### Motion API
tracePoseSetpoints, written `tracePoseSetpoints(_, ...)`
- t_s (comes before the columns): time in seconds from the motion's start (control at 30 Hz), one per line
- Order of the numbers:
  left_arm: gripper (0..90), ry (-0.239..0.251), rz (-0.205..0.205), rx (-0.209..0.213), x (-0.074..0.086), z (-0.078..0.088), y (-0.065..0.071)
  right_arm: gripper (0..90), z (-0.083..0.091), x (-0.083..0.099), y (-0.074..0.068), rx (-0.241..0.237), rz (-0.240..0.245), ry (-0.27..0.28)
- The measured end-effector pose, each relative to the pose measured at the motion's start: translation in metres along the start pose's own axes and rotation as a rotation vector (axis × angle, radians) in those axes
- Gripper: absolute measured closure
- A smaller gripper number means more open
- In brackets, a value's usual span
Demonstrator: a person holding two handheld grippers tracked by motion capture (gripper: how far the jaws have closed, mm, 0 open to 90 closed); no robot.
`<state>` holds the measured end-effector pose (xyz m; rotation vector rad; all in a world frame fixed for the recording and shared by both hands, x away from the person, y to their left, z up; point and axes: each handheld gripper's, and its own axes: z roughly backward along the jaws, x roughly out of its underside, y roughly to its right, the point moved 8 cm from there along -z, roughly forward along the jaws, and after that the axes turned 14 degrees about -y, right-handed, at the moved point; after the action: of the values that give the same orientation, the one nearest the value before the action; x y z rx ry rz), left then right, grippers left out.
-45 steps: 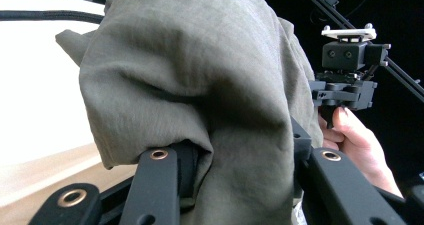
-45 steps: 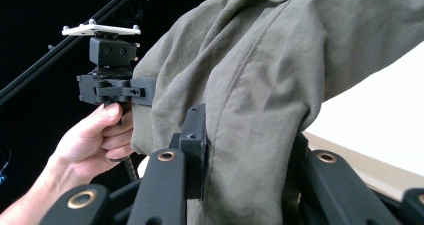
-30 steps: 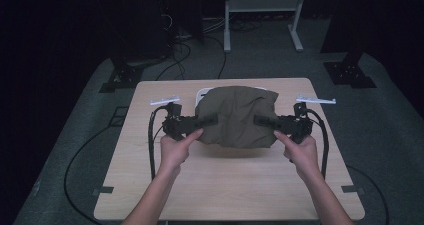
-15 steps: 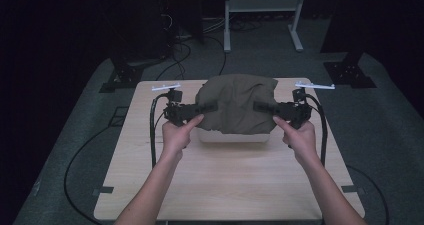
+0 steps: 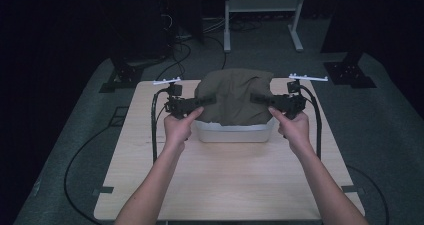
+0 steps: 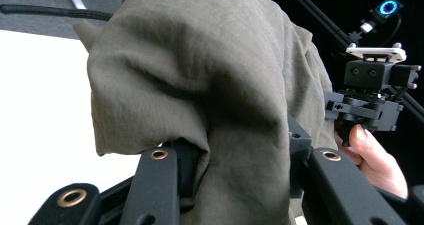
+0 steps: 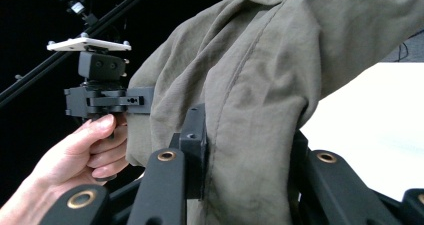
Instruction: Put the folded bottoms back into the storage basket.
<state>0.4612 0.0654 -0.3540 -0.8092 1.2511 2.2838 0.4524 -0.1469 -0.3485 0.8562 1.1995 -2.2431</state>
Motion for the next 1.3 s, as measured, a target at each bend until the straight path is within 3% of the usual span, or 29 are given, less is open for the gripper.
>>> tracePoseSetpoints(0.7,61.9,-0.008,0.048,-0.041,-0.006,-0.026,-0.039,65.6,-0.021,-0.006,0.038,0.033,-0.066,-0.018)
tracePoseSetpoints(1.3,61.6,-0.013,0.066,-0.041,-0.004,-0.040,-0.056,65.6,-0.031,-0.005,0.058,0.059,-0.093,-0.033)
